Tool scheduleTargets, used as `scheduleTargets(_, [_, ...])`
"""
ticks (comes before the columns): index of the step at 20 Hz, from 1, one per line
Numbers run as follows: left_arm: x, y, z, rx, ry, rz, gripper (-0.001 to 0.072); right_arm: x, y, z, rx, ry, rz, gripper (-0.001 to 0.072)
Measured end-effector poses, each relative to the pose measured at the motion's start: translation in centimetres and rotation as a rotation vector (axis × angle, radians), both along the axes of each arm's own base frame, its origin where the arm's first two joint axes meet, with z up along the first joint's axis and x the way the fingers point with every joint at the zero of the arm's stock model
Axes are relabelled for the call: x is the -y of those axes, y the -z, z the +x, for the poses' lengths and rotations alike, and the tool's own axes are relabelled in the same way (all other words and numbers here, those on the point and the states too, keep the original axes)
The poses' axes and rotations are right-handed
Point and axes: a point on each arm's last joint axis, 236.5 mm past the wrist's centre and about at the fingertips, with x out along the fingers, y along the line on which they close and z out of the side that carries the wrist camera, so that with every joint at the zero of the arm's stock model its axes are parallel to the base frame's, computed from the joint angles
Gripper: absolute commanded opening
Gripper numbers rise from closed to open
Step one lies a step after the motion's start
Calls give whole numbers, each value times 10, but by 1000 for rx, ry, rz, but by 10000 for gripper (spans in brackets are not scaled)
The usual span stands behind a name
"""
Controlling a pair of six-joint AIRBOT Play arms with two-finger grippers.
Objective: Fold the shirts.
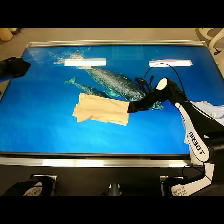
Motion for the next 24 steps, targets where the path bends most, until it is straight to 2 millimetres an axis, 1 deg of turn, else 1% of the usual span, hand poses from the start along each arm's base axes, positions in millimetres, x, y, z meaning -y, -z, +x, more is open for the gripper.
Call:
scheduleTargets(1, [2, 2, 0, -7, 7, 3, 32, 0, 7, -5, -33, 1, 6, 641])
scheduleTargets(2, [5, 4, -1, -13, 17, 7, 32, -4, 13, -8, -60, 7, 23, 623])
scheduleTargets(3, [9, 5, -2, -18, 27, 10, 32, -10, 18, -9, -76, 18, 41, 623])
scheduleTargets(4, [14, 7, -3, -25, 39, 12, 32, -18, 21, -9, -87, 31, 65, 623])
scheduleTargets(7, [26, 9, -6, -31, 71, 17, 32, -38, 27, -2, -105, 92, 126, 577])
scheduleTargets(8, [29, 9, -6, -32, 78, 18, 32, -42, 27, 2, -103, 118, 141, 480])
scheduleTargets(9, [31, 9, -7, -32, 83, 19, 32, -45, 28, 7, -94, 139, 151, 321])
scheduleTargets(10, [33, 9, -7, -32, 87, 19, 32, -47, 29, 11, -92, 160, 162, 7])
scheduleTargets(11, [33, 9, -7, -32, 89, 20, 32, -53, 26, 15, -89, 183, 191, 16])
scheduleTargets(13, [35, 9, -7, -32, 93, 20, 32, -64, 13, 22, -72, 196, 261, 15])
scheduleTargets(14, [36, 10, -7, -33, 95, 21, 32, -66, 3, 26, -51, 190, 296, 13])
scheduleTargets(15, [36, 10, -7, -33, 95, 21, 32, -65, -13, 35, -16, 191, 336, 13])
scheduleTargets(16, [35, 10, -7, -33, 95, 23, 33, -59, -27, 44, 26, 193, 362, 12])
scheduleTargets(17, [35, 10, -7, -33, 94, 24, 33, -49, -43, 51, 61, 188, 379, 13])
scheduleTargets(18, [35, 10, -7, -34, 94, 27, 33, -33, -66, 61, 110, 191, 396, 13])
scheduleTargets(19, [35, 10, -7, -33, 94, 28, 33, -13, -90, 71, 162, 202, 406, 13])
scheduleTargets(20, [35, 10, -7, -33, 93, 30, 33, 11, -110, 76, 205, 214, 397, 13])
scheduleTargets(22, [34, 10, -6, -27, 90, 31, 33, 69, -151, 84, 288, 270, 355, 13])
scheduleTargets(23, [34, 8, -5, -22, 88, 31, 33, 102, -169, 84, 322, 309, 323, 13])
scheduleTargets(24, [33, 8, -4, -17, 86, 31, 33, 132, -182, 80, 343, 348, 288, 13])
